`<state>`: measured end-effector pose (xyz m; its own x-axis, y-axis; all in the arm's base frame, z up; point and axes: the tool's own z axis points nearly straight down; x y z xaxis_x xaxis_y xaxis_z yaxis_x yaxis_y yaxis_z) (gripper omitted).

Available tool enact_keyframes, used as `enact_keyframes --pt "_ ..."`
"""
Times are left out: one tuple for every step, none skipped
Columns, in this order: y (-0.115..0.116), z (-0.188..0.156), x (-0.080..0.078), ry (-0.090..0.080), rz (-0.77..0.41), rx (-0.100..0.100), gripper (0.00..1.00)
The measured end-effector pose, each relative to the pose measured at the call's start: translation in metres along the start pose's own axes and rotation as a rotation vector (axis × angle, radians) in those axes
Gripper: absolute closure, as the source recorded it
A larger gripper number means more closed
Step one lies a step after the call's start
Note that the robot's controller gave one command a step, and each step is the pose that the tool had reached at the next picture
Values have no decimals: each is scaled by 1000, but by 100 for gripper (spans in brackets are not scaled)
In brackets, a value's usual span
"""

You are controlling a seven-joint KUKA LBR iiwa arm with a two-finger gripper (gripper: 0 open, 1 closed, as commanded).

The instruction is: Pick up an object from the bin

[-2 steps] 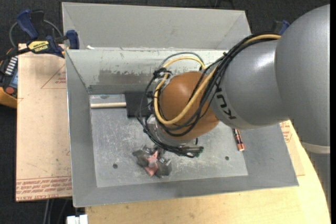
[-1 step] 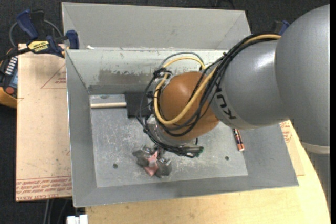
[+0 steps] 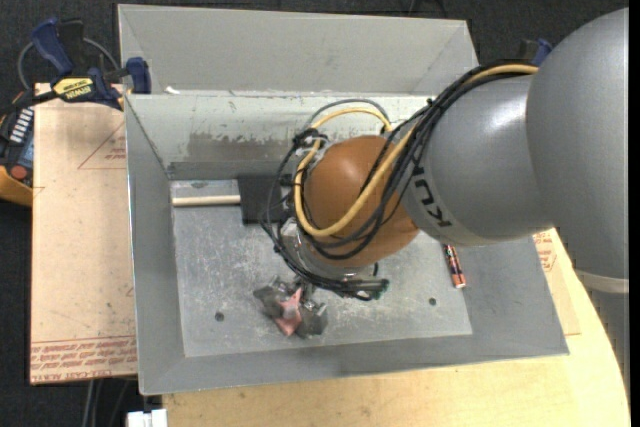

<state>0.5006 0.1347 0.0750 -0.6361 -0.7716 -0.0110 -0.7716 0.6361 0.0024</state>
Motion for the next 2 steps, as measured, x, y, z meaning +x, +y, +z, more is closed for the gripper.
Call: enact_keyframes --pt "1 -25 1 6 1 -4 100" --pt "1 -52 0 3 2 -3 100"
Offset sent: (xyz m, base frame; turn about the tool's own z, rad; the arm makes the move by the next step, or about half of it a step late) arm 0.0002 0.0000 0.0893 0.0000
